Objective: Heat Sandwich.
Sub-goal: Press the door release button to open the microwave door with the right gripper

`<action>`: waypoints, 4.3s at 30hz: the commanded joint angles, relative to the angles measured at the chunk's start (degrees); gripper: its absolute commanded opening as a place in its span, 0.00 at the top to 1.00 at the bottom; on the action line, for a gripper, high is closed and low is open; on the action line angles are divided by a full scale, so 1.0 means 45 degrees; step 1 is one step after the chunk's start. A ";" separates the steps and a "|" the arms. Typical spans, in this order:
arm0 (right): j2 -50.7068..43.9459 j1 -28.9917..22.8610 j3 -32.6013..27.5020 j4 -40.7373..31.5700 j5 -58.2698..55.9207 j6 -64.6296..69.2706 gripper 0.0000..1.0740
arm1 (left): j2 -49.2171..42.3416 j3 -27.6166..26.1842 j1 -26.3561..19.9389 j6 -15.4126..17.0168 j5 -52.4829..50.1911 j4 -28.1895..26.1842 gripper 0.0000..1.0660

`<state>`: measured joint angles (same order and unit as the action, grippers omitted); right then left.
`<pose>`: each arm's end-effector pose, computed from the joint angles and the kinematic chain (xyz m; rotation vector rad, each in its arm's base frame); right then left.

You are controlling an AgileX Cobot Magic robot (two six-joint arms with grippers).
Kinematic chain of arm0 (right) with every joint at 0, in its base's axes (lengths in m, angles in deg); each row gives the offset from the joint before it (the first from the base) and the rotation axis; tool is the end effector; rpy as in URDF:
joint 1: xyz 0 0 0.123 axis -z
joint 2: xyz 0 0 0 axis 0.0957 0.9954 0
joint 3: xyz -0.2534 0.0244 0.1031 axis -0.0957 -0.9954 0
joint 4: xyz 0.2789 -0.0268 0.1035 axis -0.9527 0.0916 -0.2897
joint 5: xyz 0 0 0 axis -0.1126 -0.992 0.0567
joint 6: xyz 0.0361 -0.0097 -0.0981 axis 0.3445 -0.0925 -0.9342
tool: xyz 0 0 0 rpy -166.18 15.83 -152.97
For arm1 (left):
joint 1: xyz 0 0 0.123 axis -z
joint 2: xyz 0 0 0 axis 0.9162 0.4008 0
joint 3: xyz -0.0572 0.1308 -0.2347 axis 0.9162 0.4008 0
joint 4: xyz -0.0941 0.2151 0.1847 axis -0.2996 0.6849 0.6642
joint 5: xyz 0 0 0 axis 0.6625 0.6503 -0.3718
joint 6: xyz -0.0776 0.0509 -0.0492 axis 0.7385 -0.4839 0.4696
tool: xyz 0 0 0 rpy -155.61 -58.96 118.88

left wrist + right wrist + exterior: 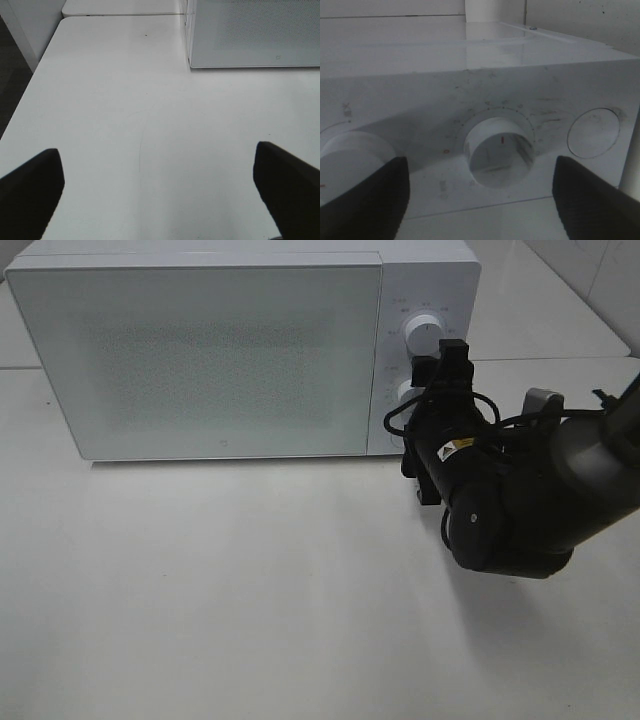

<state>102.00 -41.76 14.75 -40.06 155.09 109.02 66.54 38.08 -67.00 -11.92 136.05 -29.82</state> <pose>0.3226 0.1643 0.0663 1.2490 1.3077 1.1893 0.0600 0.0007 0.2945 0.0060 2.0285 0.0176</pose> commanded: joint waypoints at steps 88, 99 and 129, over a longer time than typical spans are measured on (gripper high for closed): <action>-2.3657 0.2928 -0.1617 0.9689 -2.9030 -1.6476 0.29 | -0.0331 0.0051 -0.0013 0.0000 -0.0127 0.0000 0.08; -2.4905 0.5386 -0.2546 0.9766 -2.8533 -1.5534 0.29 | -0.0331 0.0051 -0.0013 0.0000 -0.0127 0.0000 0.08; -2.6140 0.7474 -0.2228 0.9766 -2.6853 -1.5584 0.29 | -0.0280 0.0051 -0.0013 0.0000 -0.0127 0.0000 0.08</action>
<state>-14.20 -8.59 3.98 3.83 29.15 38.72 66.54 38.08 -67.00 -11.92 136.05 -29.82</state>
